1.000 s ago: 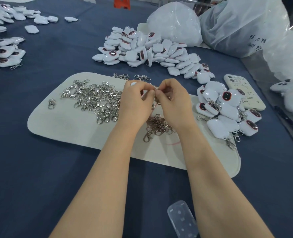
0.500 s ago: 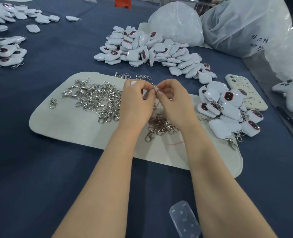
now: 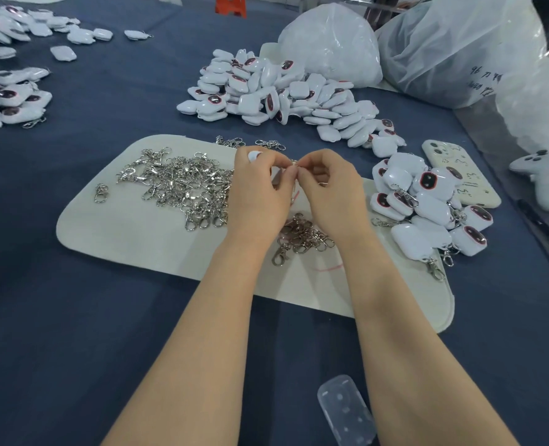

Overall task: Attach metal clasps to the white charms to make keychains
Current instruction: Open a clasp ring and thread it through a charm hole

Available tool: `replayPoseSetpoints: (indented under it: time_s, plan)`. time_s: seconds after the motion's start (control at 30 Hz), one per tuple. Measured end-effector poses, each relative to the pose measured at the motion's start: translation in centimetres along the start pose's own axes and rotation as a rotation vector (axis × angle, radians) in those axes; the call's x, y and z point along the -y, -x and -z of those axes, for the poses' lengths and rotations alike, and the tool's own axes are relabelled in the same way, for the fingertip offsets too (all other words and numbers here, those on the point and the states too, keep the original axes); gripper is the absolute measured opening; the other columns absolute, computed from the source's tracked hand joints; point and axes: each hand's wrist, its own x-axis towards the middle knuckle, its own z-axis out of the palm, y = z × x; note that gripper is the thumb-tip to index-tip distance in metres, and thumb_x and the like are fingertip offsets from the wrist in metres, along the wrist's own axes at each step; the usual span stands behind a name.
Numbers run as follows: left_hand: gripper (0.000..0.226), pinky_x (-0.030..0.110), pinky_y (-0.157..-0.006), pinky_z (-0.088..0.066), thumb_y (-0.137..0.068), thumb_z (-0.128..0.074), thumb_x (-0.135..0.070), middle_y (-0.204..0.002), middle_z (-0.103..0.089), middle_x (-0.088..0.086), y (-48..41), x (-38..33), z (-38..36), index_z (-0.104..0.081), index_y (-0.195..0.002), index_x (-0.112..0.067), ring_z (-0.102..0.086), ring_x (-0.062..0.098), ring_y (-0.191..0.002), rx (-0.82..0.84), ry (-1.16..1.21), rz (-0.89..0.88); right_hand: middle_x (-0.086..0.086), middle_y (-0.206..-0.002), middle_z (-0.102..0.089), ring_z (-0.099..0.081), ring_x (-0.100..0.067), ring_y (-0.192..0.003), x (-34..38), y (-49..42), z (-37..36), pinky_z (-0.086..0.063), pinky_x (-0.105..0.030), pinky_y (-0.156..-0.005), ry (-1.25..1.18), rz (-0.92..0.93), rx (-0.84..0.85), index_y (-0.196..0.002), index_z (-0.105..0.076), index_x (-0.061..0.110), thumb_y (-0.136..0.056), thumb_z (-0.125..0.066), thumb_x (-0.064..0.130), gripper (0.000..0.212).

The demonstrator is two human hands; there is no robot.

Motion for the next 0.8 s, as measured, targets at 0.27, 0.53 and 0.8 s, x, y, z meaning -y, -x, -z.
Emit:
replayPoseSetpoints:
  time_s: [0.27,0.53,0.8]
  plan:
    - [0.006,0.0,-0.062,-0.028,-0.089,-0.06,-0.014,-0.113,-0.048,0.004,0.04,-0.03,0.04,-0.065,-0.093,-0.015,-0.041,0.004,-0.078,0.038,-0.023,0.004,0.007,-0.085,-0.066,-0.063,-0.013,-0.084,0.4,-0.02,0.18,-0.052,-0.031,-0.087,-0.054,-0.045,0.013,-0.09,-0.064,0.016,-0.089,-0.059,0.006,0.011]
    - [0.007,0.015,-0.066,-0.033,-0.089,-0.06,-0.014,-0.111,-0.048,0.004,0.11,0.01,0.01,-0.066,-0.092,-0.011,-0.044,0.01,-0.078,-0.012,-0.033,-0.029,0.002,-0.099,-0.071,-0.066,-0.012,-0.092,0.9,0.1,0.13,-0.052,-0.032,-0.089,-0.113,-0.052,0.112,-0.105,-0.07,0.012,-0.092,-0.056,0.012,0.019]
    - [0.002,0.006,-0.066,-0.028,-0.087,-0.064,-0.018,-0.109,-0.047,0.004,-0.07,-0.15,-0.08,-0.063,-0.086,-0.016,-0.043,0.009,-0.082,-0.036,0.044,0.03,0.005,-0.086,-0.068,-0.062,-0.011,-0.079,0.5,-0.12,0.47,-0.052,-0.039,-0.087,-0.084,-0.046,0.039,-0.094,-0.067,0.019,-0.094,-0.05,0.006,0.022]
